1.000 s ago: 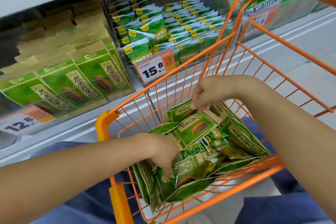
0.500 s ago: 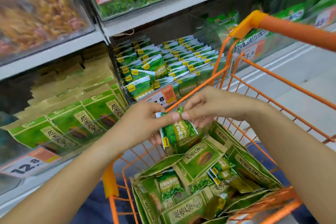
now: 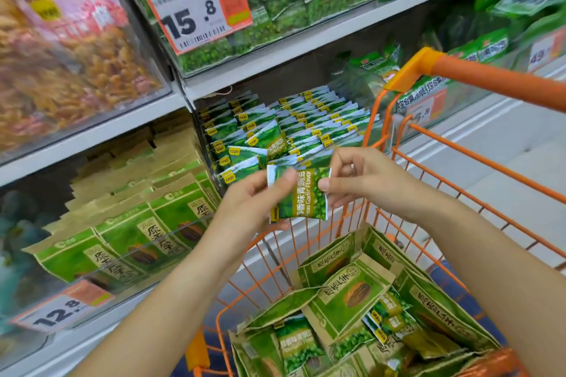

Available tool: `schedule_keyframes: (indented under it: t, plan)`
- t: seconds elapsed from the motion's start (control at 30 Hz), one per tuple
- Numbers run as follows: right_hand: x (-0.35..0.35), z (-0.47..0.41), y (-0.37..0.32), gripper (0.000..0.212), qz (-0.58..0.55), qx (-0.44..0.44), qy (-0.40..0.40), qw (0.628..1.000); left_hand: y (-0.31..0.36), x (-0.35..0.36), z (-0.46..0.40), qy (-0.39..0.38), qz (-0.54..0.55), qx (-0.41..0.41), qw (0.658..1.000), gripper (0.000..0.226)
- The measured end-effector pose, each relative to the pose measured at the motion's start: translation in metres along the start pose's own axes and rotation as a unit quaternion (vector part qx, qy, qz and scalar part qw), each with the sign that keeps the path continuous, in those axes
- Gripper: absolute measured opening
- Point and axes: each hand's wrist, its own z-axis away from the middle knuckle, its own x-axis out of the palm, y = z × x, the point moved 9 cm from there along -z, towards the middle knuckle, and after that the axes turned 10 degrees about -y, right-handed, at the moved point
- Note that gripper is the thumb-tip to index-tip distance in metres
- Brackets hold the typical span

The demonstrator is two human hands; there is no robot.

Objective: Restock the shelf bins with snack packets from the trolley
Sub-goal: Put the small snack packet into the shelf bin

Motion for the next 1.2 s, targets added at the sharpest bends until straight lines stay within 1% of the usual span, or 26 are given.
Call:
schedule_keyframes:
  t: [0.03,0.07,0.1,0.13,0.17,0.23,0.27,0.3,0.37,0.4,0.43,0.5,0.53,0.6,0.67,0.73,0.77,0.87,0.93,1.07,1.13,1.2]
  plan:
    - [-0.001,-0.001,0.003,0.019,0.003,0.001,0.013,1.0,0.0,0.004,0.0,-0.017,-0.013,-0.011,1.0,0.019]
    - [-0.001,-0.001,0.006,0.018,0.004,0.004,0.029,1.0,0.002,0.003,0.0,-0.015,-0.025,-0.011,1.0,0.013]
    - [-0.001,-0.002,0.009,0.015,0.016,0.006,0.046,0.999,0.006,-0.002,-0.001,0.003,-0.046,0.003,0.999,0.009]
    - [-0.003,-0.002,0.012,0.012,0.063,0.008,0.069,0.996,0.014,-0.011,-0.004,0.03,-0.078,0.03,0.996,0.007]
    - [-0.006,-0.001,0.011,0.009,0.154,0.008,0.09,0.984,0.025,-0.021,-0.008,0.057,-0.123,0.066,0.989,0.006]
    - [-0.006,0.002,0.006,0.007,0.359,0.008,0.105,0.927,0.048,-0.04,-0.023,0.101,-0.226,0.12,0.961,0.005]
    - [-0.003,0.002,0.005,0.009,0.424,0.009,0.101,0.9,0.057,-0.046,-0.033,0.114,-0.274,0.132,0.946,0.006]
    - [-0.002,0.002,0.005,0.012,0.46,0.01,0.095,0.883,0.065,-0.051,-0.045,0.125,-0.317,0.137,0.93,0.005]
    - [0.0,0.0,0.008,0.016,0.498,0.012,0.081,0.863,0.075,-0.057,-0.068,0.144,-0.405,0.121,0.895,0.009]
    - [0.002,-0.001,0.009,0.018,0.508,0.014,0.074,0.858,0.075,-0.06,-0.081,0.14,-0.438,0.103,0.882,0.013]
    - [0.002,-0.001,0.01,0.018,0.512,0.015,0.07,0.856,0.073,-0.06,-0.093,0.117,-0.448,0.086,0.882,0.017]
    - [0.0,-0.001,0.009,0.019,0.512,0.015,0.07,0.856,0.06,-0.053,-0.112,0.026,-0.423,0.049,0.905,0.025]
    - [-0.001,-0.001,0.007,0.019,0.513,0.013,0.071,0.856,0.052,-0.048,-0.117,-0.018,-0.422,0.027,0.906,0.035]
    - [-0.001,-0.001,0.004,0.02,0.514,0.003,0.073,0.855,0.038,-0.042,-0.122,-0.063,-0.471,-0.018,0.879,0.058]
    - [0.0,-0.001,0.002,0.019,0.513,-0.003,0.072,0.855,0.032,-0.043,-0.122,-0.066,-0.531,-0.044,0.843,0.068]
    - [0.001,-0.002,0.002,0.02,0.514,-0.006,0.069,0.855,0.035,-0.047,-0.12,-0.05,-0.599,-0.044,0.798,0.067]
    - [0.001,-0.002,0.002,0.02,0.516,-0.006,0.067,0.854,0.036,-0.052,-0.118,-0.039,-0.609,-0.049,0.791,0.068]
    - [0.003,-0.002,0.002,0.02,0.522,-0.005,0.064,0.851,0.034,-0.072,-0.117,-0.013,-0.585,-0.082,0.807,0.074]
    - [0.004,-0.003,0.002,0.021,0.526,-0.004,0.059,0.848,0.032,-0.078,-0.118,-0.008,-0.593,-0.107,0.798,0.074]
    - [0.006,-0.002,0.004,0.022,0.53,0.003,0.045,0.847,0.032,-0.08,-0.121,-0.012,-0.629,-0.149,0.763,0.068]
    - [0.006,-0.002,0.003,0.022,0.53,0.002,0.045,0.847,0.03,-0.085,-0.12,-0.007,-0.63,-0.169,0.758,0.067]
    - [0.006,-0.002,0.003,0.023,0.53,0.001,0.044,0.847,0.029,-0.089,-0.117,0.01,-0.622,-0.172,0.764,0.07]
